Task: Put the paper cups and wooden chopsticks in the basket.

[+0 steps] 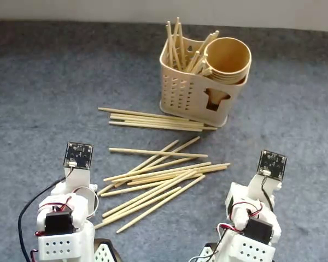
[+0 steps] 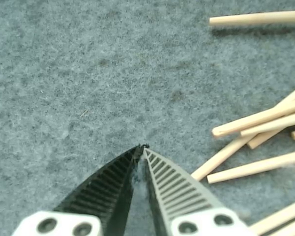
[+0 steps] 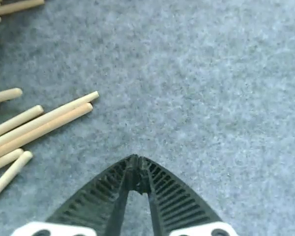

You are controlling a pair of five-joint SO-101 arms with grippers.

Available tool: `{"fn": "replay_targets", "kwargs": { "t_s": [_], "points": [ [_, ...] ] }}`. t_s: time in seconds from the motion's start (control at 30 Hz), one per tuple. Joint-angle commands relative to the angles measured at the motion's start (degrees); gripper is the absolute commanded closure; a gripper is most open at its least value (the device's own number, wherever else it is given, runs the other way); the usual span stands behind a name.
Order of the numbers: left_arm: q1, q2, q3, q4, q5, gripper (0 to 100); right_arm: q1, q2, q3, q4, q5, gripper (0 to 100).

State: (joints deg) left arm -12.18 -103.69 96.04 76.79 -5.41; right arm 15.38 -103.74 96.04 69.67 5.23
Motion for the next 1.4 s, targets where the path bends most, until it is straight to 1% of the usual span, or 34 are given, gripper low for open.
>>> {"fn": "replay_targets", "kwargs": {
  "t_s": [0.0, 0.13, 0.17, 0.2, 0.3, 0.33, 0.43, 0.5, 0.67, 0.73, 0.8, 0.87, 0.97, 1.1, 1.13, 1.3, 1.37],
  "points": [
    [-0.57, -0.57, -4.88, -0.09, -0.26, 97, 0.66, -0.31, 8.75, 0.40, 0.00, 99.3],
    [-1.54, -0.57, -12.62, -0.09, -1.41, 97, 0.66, -0.31, 8.75, 0.40, 0.00, 99.3],
    [-1.36, -0.57, -14.37, -0.35, -4.31, 97, 0.66, -0.31, 8.75, 0.40, 0.00, 99.3],
    [-1.27, -0.57, -15.96, -1.23, -8.70, 97, 0.66, -0.31, 8.75, 0.40, 0.00, 99.3],
    [-1.54, -0.40, -20.26, -4.57, -24.88, 97, 0.66, -0.31, 8.75, 0.40, 0.00, 99.3],
    [-0.92, 0.04, -22.11, -4.13, -27.69, 97, 0.66, -0.31, 8.75, 0.40, 0.00, 99.3],
    [1.89, 1.89, -28.18, -1.23, -27.78, 97, 0.66, -0.31, 8.75, 0.40, 0.00, 99.3],
    [2.77, 6.29, -33.80, 1.49, -27.78, 97, 0.66, -0.31, 8.75, 0.40, 0.00, 99.3],
    [4.35, 25.89, -49.80, 7.65, -27.25, 97, 0.66, -0.31, 8.75, 0.40, 0.00, 99.3],
    [7.52, 33.45, -55.25, 12.04, -27.43, 97, 0.57, -0.31, 8.75, 0.40, 0.00, 99.3],
    [12.44, 39.96, -59.30, 16.18, -27.25, 97, 0.57, -0.31, 8.75, 0.40, 0.00, 99.3],
    [17.27, 44.88, -61.58, 18.55, -27.08, 97, 0.57, -0.31, 8.75, 0.40, 0.00, 99.3],
    [23.16, 49.71, -62.20, 18.73, -23.03, 96, 0.57, -0.31, 8.75, 0.40, 0.00, 99.3],
    [29.93, 54.81, -61.67, 15.91, -17.05, 85, 0.57, -0.31, 8.75, 0.40, 0.00, 99.3],
    [31.34, 55.96, -61.23, 14.68, -15.65, 84, 0.57, -0.31, 8.75, 0.40, 0.00, 99.3],
    [39.60, 61.67, -58.15, 6.51, -13.45, 84, 0.57, -0.31, 8.75, 0.40, 0.00, 99.3],
    [41.36, 64.66, -57.27, 3.69, -12.40, 84, 0.57, -0.31, 8.75, 0.40, 0.00, 99.3]
  ]
}}
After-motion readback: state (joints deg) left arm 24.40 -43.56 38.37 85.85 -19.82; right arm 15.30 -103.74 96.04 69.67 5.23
